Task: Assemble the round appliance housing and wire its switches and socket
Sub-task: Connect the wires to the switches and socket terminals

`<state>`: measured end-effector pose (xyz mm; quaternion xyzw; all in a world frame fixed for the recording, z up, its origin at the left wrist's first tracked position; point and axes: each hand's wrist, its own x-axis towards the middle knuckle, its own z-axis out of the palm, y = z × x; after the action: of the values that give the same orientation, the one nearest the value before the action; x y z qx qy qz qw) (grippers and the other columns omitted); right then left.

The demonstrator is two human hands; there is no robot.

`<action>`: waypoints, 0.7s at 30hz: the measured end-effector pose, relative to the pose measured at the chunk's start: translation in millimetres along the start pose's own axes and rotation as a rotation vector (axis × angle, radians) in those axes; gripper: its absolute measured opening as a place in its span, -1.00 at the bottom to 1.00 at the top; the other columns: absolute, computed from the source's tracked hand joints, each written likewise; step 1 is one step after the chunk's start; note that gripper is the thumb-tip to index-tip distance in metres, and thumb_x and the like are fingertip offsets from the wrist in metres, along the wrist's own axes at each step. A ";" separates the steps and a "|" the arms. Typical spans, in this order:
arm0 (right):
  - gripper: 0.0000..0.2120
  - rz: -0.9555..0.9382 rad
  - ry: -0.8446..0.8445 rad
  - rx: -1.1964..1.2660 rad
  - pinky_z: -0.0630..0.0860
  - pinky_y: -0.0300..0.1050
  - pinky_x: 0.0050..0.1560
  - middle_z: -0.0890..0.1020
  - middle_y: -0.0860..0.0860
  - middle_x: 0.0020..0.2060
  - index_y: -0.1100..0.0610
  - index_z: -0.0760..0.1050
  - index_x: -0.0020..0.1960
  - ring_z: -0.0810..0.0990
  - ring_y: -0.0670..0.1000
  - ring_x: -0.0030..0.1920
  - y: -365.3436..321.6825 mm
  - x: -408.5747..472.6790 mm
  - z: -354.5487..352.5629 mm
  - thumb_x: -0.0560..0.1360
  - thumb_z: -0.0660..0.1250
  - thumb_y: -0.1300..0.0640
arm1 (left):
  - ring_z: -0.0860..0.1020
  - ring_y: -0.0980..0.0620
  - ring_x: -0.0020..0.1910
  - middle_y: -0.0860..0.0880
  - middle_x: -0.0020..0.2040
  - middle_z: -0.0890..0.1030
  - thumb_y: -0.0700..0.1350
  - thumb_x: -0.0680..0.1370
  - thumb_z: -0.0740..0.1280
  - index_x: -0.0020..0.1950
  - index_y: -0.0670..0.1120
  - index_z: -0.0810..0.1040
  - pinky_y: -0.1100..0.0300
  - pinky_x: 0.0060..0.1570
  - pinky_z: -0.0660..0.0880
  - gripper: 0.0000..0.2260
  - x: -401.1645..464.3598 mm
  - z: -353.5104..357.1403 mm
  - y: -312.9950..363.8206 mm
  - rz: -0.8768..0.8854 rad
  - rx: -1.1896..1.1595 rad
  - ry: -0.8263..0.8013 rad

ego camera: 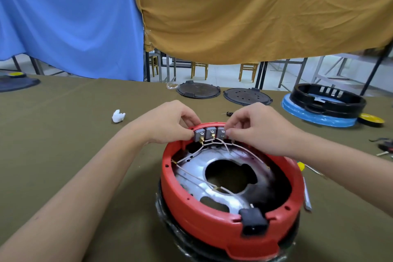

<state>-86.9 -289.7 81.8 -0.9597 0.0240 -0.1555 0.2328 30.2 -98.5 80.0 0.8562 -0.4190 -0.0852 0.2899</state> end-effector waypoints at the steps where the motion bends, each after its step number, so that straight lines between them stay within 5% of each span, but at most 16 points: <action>1: -0.91 -0.016 0.002 -0.008 0.36 -0.41 -0.29 0.59 -0.18 -0.40 -0.05 0.67 -0.21 0.53 -0.24 -0.31 2.9 -0.5 -1.6 0.45 0.45 0.11 | 0.66 0.20 -0.13 0.16 -0.10 0.70 -0.20 0.48 0.39 0.10 0.05 0.67 0.10 0.04 0.62 -0.75 0.8 0.5 -0.5 0.010 -0.002 0.010; 5: -0.98 -0.083 0.002 -0.058 0.28 -0.17 -0.01 0.52 -0.10 -0.06 -0.10 0.68 -0.14 0.45 -0.06 0.05 5.5 2.9 3.9 0.43 0.48 -0.01 | 0.64 0.18 -0.01 0.14 -0.03 0.69 -0.20 0.50 0.39 0.07 0.09 0.57 0.17 0.09 0.56 -0.77 3.7 4.2 -1.4 0.063 0.024 0.031; 9: -0.91 -0.119 -0.036 -0.113 0.28 -0.19 0.01 0.48 -0.05 0.00 -0.07 0.66 -0.17 0.42 -0.03 0.11 8.4 7.7 13.9 0.40 0.51 -0.05 | 0.56 0.20 0.14 0.18 0.02 0.59 -0.15 0.48 0.40 -0.01 0.13 0.47 0.49 -0.15 0.36 -0.79 3.5 10.4 2.5 0.159 0.068 0.044; 15: -0.71 -0.164 0.005 -0.183 0.39 -0.11 0.06 0.44 -0.09 0.01 -0.01 0.63 -0.14 0.39 -0.05 0.07 11.8 6.9 22.5 0.33 0.51 -0.21 | 0.50 0.12 0.13 0.06 0.19 0.49 -0.13 0.42 0.45 -0.13 0.11 0.57 0.20 0.12 0.41 -0.85 6.7 21.2 4.3 0.326 0.291 0.080; 21: -0.74 -0.201 0.020 -0.245 0.45 0.02 0.10 0.45 -0.06 0.02 0.03 0.66 -0.10 0.39 0.00 0.06 8.6 5.6 24.5 0.37 0.50 -0.14 | 0.47 0.18 0.05 0.09 0.20 0.51 -0.10 0.43 0.45 -0.15 0.06 0.64 0.13 0.12 0.46 -0.95 11.3 27.3 2.1 0.346 0.339 0.111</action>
<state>-73.8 -287.3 58.9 -0.9769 -0.0509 -0.1836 0.0968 25.4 -119.7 60.0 0.8114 -0.5512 0.0844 0.1750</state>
